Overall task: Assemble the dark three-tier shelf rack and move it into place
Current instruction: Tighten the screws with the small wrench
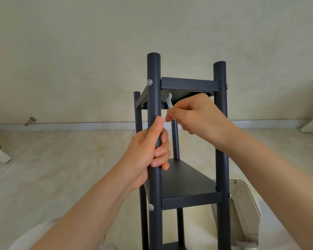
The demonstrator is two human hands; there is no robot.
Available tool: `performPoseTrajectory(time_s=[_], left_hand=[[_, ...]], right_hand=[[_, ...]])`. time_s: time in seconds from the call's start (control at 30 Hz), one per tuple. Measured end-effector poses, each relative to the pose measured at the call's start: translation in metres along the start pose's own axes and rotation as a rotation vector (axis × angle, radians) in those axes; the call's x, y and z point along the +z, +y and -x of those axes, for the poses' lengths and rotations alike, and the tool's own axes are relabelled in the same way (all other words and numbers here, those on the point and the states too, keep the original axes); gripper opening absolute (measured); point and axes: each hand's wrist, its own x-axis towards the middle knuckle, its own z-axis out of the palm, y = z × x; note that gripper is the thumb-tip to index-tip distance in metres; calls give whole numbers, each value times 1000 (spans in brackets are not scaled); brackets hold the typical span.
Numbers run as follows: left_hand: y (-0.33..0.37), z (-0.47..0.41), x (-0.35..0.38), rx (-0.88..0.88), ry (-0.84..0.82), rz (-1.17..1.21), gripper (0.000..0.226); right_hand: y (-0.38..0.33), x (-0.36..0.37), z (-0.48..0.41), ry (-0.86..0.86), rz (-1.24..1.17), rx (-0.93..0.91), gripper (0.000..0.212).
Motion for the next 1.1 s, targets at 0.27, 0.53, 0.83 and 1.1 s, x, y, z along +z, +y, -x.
performPoseTrajectory(time_s=[0.27,0.53,0.83,1.1], left_hand=[[1,2,0,-3,-1,-10,51],[1,4,-3,7,-10,1,50],[0,6,-2,6,-44,-6,48],[1,6,-3,1,-64,-17,49]], right_hand=[[-4,6,-5,103,19,-41,31],[-5,5,-6,151,52,-89,26],[-2,13,-11,188,-10,-112,32],[9,28,-12,242,-35,-210,46]])
